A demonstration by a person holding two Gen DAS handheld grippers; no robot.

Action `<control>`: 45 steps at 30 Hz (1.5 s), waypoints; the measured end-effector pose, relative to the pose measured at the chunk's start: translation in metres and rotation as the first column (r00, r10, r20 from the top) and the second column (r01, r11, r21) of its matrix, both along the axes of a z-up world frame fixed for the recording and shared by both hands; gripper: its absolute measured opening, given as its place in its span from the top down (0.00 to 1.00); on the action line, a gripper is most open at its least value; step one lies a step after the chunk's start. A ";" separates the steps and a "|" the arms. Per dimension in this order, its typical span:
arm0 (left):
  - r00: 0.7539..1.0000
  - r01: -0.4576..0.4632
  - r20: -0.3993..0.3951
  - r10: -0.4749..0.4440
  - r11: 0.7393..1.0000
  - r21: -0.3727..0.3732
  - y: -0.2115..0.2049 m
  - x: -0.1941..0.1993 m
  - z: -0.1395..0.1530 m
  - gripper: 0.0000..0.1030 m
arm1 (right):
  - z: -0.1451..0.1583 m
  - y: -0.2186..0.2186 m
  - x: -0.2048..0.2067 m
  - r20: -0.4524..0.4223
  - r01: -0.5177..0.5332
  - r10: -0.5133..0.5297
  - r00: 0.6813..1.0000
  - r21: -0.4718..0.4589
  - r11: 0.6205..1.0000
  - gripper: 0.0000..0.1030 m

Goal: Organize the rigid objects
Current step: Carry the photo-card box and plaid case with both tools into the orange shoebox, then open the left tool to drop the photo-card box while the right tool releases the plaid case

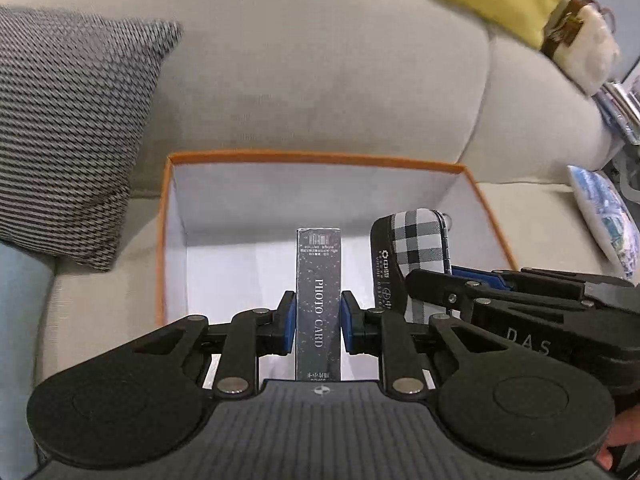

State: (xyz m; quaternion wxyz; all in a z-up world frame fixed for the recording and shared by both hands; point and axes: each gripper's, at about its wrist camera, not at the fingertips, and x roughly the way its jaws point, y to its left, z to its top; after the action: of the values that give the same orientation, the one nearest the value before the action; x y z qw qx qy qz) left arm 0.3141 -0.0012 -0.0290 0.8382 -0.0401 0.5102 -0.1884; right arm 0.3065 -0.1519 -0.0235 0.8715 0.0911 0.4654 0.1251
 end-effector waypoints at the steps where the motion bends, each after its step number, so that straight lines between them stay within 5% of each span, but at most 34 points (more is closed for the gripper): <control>1: 1.000 0.007 -0.008 -0.007 1.000 0.000 -0.001 0.005 -0.005 0.76 | -0.007 0.001 0.008 -0.008 0.003 -0.003 1.000 -0.001 1.000 0.82; 10: 0.997 0.037 -0.072 -0.030 0.993 0.109 -0.026 0.034 -0.047 0.76 | -0.050 0.002 0.034 -0.094 0.011 -0.014 0.995 -0.038 0.999 0.82; 22: 0.991 0.018 -0.132 0.000 0.991 0.136 -0.030 0.060 -0.072 0.73 | -0.075 0.008 0.049 -0.146 -0.004 -0.002 0.989 -0.038 0.999 0.82; 33: 0.995 0.092 -0.057 -0.078 0.938 0.334 -0.043 0.063 -0.060 0.65 | -0.078 0.000 0.052 -0.166 0.002 -0.002 0.986 -0.002 1.000 0.82; 40: 0.995 0.092 0.009 -0.100 0.944 0.318 -0.036 0.056 -0.026 0.62 | -0.080 0.003 0.051 -0.202 0.008 0.004 0.979 0.060 0.998 0.82; 45: 0.988 0.065 0.110 -0.109 0.936 0.346 -0.025 0.042 0.009 0.49 | -0.084 0.015 0.049 -0.249 0.023 -0.002 0.969 0.082 0.996 0.82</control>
State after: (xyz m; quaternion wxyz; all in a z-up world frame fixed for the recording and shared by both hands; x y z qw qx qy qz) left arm 0.3559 -0.0259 -0.0197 0.8540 0.1405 0.4820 -0.1361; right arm 0.3556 -0.1373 -0.1079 0.8024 0.1458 0.5646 0.1268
